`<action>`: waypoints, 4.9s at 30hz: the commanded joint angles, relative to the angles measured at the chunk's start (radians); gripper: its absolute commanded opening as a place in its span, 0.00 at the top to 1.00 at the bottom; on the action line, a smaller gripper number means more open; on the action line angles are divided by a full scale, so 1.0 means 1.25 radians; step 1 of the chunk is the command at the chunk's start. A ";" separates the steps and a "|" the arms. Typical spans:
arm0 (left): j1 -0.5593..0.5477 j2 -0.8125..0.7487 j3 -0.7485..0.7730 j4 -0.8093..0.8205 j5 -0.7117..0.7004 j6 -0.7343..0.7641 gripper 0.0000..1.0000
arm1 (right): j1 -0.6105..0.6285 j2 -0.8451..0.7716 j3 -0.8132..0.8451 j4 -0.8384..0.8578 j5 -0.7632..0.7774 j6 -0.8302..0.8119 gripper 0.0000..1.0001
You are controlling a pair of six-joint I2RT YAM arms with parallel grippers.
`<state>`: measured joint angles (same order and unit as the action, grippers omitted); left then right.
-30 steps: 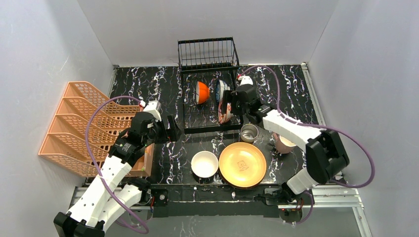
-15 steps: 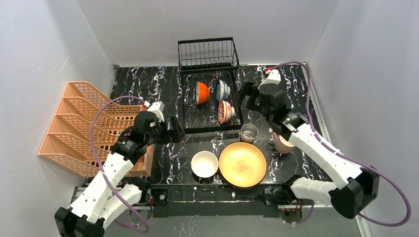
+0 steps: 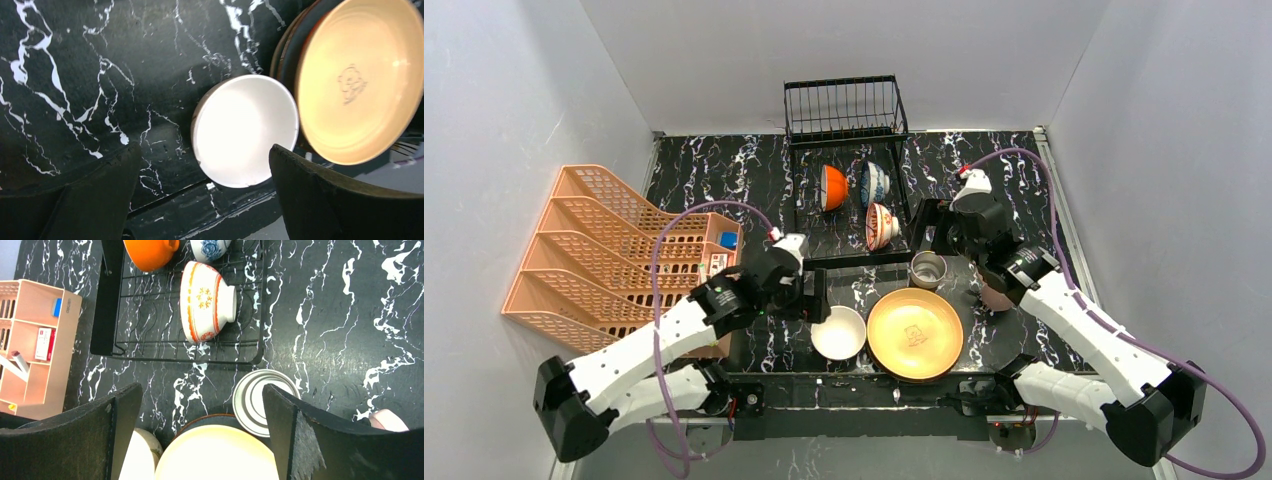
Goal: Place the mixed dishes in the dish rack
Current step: Pick up the bowl from the corner of the board.
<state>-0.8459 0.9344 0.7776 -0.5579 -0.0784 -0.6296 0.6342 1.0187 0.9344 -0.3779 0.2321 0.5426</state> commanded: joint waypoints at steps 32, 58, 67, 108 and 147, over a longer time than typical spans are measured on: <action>-0.199 0.260 -0.012 -0.044 -0.196 -0.148 0.76 | -0.001 0.011 -0.049 0.031 -0.027 0.022 0.01; -0.131 0.090 0.038 -0.070 -0.226 -0.062 1.00 | -0.001 -0.045 -0.018 0.091 -0.302 0.063 0.04; 0.047 0.025 0.045 0.045 0.006 -0.036 1.00 | 0.005 -0.047 -0.088 0.233 -0.463 0.156 0.01; 0.383 -0.084 -0.121 0.529 0.513 -0.277 1.00 | 0.132 0.068 -0.117 0.532 -0.425 0.408 0.01; 0.386 -0.117 -0.080 0.417 0.460 -0.209 1.00 | 0.201 0.053 -0.069 0.580 -0.300 0.452 0.06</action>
<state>-0.3676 0.8154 0.6277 -0.0460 0.4808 -0.9043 0.8726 1.1133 0.7784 0.2832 -0.1734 1.0969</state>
